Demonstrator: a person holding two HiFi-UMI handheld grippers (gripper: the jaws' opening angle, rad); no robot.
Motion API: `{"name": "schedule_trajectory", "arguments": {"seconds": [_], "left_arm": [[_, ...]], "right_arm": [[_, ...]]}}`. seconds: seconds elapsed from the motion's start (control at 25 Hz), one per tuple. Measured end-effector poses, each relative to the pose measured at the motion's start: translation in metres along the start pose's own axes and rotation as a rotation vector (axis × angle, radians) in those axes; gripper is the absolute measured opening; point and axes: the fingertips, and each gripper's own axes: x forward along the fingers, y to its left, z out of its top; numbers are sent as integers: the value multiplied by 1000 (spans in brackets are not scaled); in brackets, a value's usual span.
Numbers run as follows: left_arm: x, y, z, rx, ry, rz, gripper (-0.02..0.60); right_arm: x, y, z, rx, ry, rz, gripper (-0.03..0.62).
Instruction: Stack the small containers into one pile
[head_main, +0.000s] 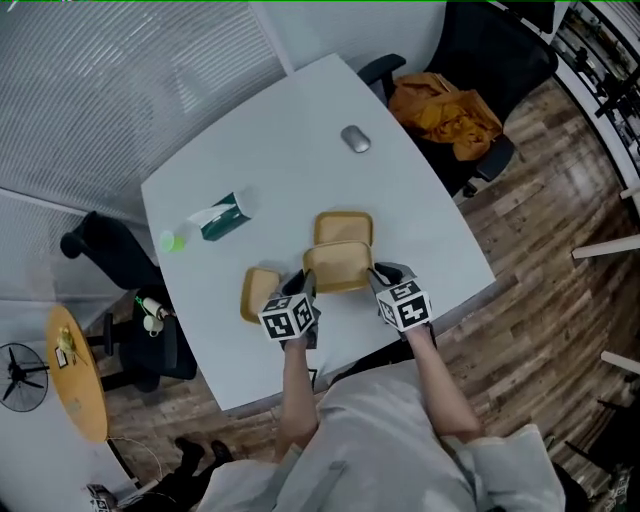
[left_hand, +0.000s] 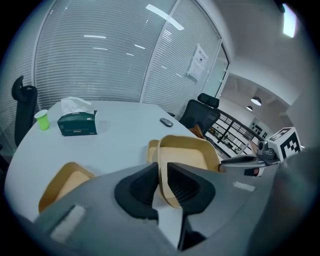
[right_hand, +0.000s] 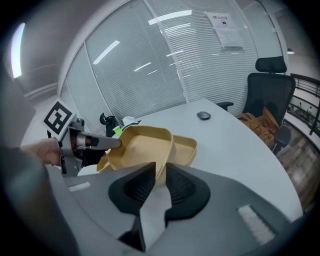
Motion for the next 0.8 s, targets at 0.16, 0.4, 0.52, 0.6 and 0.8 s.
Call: {"name": "schedule_trajectory", "arguments": {"seconds": [0.16, 0.4, 0.52, 0.6, 0.8], "left_arm": [[12, -11, 16, 45, 6, -29, 61], [29, -20, 33, 80, 17, -56, 61], [36, -20, 42, 92, 21, -62, 61], [42, -19, 46, 98, 27, -67, 61], [58, -15, 56, 111, 54, -77, 63]], "right_arm": [[-6, -12, 6, 23, -24, -24, 64], [-7, -28, 20, 39, -45, -46, 64], [-5, -33, 27, 46, -50, -52, 64], [-3, -37, 31, 53, -52, -56, 64], [7, -45, 40, 89, -42, -40, 64]]}}
